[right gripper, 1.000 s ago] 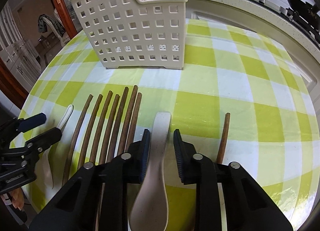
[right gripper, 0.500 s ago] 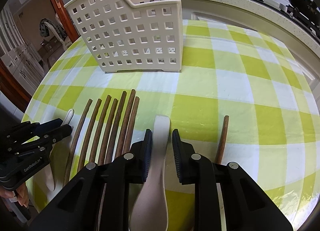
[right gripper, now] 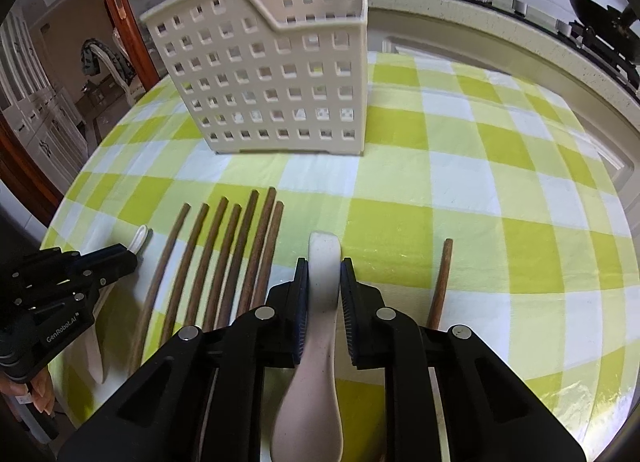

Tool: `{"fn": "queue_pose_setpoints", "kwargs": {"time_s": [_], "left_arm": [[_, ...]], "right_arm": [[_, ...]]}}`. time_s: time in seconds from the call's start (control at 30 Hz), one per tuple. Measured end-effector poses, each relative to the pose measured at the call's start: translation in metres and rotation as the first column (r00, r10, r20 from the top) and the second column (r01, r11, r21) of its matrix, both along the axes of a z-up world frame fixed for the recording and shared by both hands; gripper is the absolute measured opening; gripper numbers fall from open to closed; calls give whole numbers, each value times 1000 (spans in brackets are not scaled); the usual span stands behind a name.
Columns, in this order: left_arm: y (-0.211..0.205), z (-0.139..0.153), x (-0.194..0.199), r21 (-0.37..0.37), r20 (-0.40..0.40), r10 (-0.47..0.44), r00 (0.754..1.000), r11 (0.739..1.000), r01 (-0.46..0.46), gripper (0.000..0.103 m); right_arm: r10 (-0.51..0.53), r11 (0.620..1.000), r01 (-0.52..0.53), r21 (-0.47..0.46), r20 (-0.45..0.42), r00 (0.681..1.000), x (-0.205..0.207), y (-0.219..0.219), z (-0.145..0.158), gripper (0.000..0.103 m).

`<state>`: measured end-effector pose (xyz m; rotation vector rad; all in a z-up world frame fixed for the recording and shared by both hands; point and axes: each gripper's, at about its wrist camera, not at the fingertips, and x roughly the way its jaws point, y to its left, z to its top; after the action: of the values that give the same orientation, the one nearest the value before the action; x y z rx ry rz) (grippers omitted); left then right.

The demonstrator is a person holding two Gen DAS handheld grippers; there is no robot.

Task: Organize utensils
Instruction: 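Close the right tool on a white spoon while the left tool grasps another white spoon, then lift both held white spoons off the cloth toward the white caddy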

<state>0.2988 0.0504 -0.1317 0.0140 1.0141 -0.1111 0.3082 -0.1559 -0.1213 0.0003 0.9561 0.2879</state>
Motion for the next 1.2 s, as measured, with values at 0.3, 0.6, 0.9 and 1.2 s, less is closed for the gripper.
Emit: {"fn": "queue_pose_setpoints", "kwargs": {"time_s": [0.3, 0.6, 0.9, 1.2], "left_arm": [[1, 39, -31, -23, 106, -2, 994, 1000, 4, 12], [-3, 60, -69, -43, 218, 19, 976, 999, -9, 12], [-6, 79, -99, -61, 317, 35, 948, 998, -17, 12], [-5, 102, -112, -80, 384, 45, 922, 997, -15, 11]], "right_arm": [[-3, 999, 0, 34, 85, 996, -22, -5, 33, 18], [-14, 999, 8, 41, 158, 987, -54, -10, 53, 18], [-14, 999, 5, 37, 233, 972, -84, -13, 75, 18], [-18, 999, 5, 45, 285, 958, -96, -13, 91, 18]]}}
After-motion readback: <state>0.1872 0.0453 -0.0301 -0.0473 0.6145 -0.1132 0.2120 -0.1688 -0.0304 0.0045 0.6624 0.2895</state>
